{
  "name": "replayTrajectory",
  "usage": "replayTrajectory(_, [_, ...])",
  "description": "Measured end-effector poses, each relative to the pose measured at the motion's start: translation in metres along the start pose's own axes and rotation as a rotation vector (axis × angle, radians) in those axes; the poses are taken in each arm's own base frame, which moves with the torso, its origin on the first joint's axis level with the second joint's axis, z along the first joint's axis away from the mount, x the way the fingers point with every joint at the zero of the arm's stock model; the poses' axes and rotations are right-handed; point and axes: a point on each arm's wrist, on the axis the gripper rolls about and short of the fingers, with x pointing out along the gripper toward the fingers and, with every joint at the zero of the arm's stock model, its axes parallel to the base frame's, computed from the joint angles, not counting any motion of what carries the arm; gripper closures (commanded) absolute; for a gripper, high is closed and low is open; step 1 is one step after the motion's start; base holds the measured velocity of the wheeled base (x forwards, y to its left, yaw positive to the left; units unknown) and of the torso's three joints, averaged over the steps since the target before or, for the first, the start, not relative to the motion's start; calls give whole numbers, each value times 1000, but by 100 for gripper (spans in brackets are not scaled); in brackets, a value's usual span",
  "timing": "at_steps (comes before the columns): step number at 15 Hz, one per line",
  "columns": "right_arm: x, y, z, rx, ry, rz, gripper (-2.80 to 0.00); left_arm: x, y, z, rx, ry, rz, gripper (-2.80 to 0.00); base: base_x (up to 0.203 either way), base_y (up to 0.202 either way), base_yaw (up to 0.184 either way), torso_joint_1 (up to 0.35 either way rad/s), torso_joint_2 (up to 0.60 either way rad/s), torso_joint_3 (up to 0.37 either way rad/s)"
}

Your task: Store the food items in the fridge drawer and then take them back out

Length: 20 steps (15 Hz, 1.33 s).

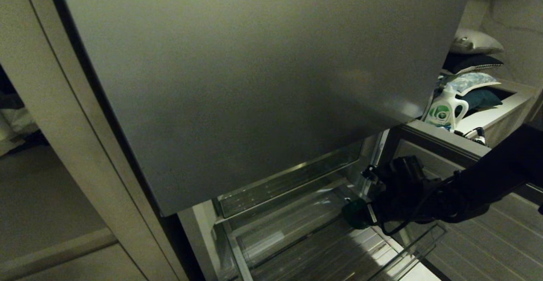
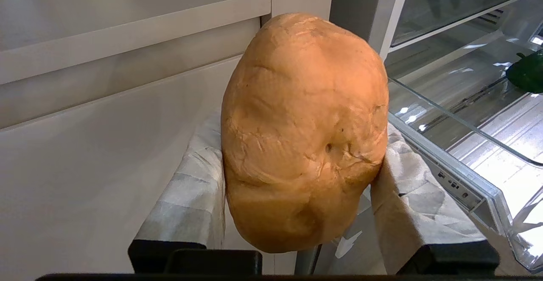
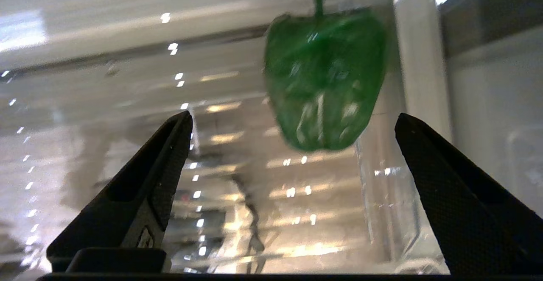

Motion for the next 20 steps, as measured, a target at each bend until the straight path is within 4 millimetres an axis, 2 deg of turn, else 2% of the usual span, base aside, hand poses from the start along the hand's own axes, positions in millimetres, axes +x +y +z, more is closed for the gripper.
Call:
replayTrajectory(5, [14,-2,8,27,-12,-2,-280,0,0,0,0,0,0,0,0,0,0,0,0,0])
replayTrajectory(17, [41,-5,9,42,1,-27,-280,0,0,0,0,0,0,0,0,0,0,0,0,0])
replayTrajectory(20, [47,-6,12,43,-54,-35,-280,0,0,0,0,0,0,0,0,0,0,0,0,0])
